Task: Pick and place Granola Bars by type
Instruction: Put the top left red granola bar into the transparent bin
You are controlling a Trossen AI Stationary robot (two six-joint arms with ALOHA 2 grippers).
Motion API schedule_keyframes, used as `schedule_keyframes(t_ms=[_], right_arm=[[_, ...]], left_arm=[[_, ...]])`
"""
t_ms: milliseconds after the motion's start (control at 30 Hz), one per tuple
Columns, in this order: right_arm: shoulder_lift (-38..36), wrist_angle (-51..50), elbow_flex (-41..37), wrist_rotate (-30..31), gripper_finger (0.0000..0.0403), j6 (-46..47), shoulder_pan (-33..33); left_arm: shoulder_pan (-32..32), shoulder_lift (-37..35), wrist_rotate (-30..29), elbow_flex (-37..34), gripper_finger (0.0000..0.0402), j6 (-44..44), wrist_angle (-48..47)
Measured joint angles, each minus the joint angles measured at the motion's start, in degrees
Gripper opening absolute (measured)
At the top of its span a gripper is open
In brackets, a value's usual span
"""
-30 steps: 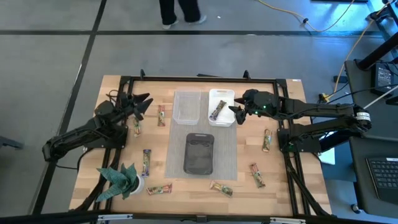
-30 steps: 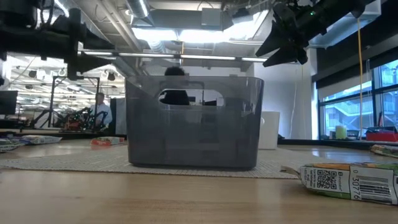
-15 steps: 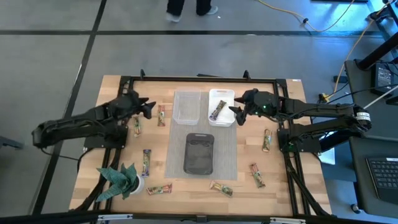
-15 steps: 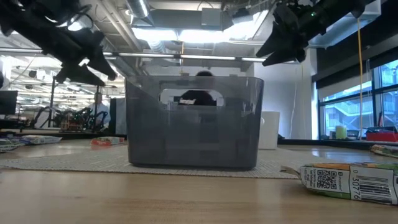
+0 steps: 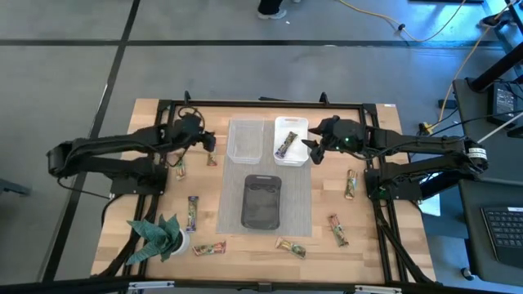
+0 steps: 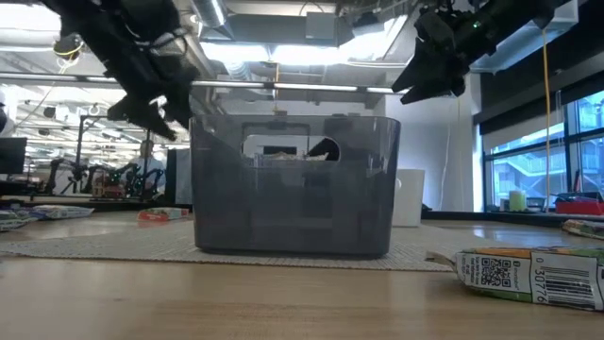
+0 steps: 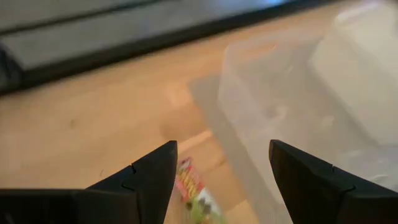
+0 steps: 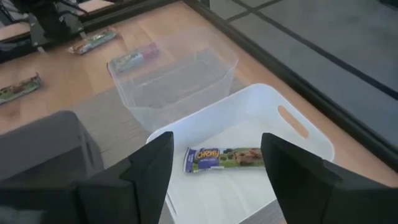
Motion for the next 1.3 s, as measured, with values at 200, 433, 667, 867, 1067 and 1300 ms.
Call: schedule_keyframes(t_ms=[200, 433, 667, 867, 1067, 1300], right_arm=[[0.0, -2.6, 0.0, -1.5, 0.0245, 0.1, 0.0], [0.0, -3.1, 0.0, -1.5, 0.0245, -0.1, 0.0], [0.0, -3.3, 0.0, -1.5, 0.0245, -0.3, 0.0], [0.0, -5.2, 0.0, -1.5, 0.0245, -0.3, 0.0], [0.0, -5.4, 0.0, -1.5, 0.0245, -0.3, 0.0], [0.0, -5.4, 0.0, -1.5, 0.0245, -0.3, 0.0]], left_arm=[[0.0, 7.2, 1.1, 0.9, 0.0246, -8.9, -2.3], [0.0, 14.0, 5.4, 0.9, 0.0246, -6.8, -2.3], [0.0, 18.8, 7.3, 0.9, 0.0246, -9.1, -1.8], [0.0, 22.4, 9.2, 0.9, 0.0246, -8.8, 0.1], [0.0, 25.7, 10.8, 0.9, 0.0246, -9.6, 0.7], [0.0, 28.6, 11.0, 0.9, 0.0246, -10.2, 0.7]])
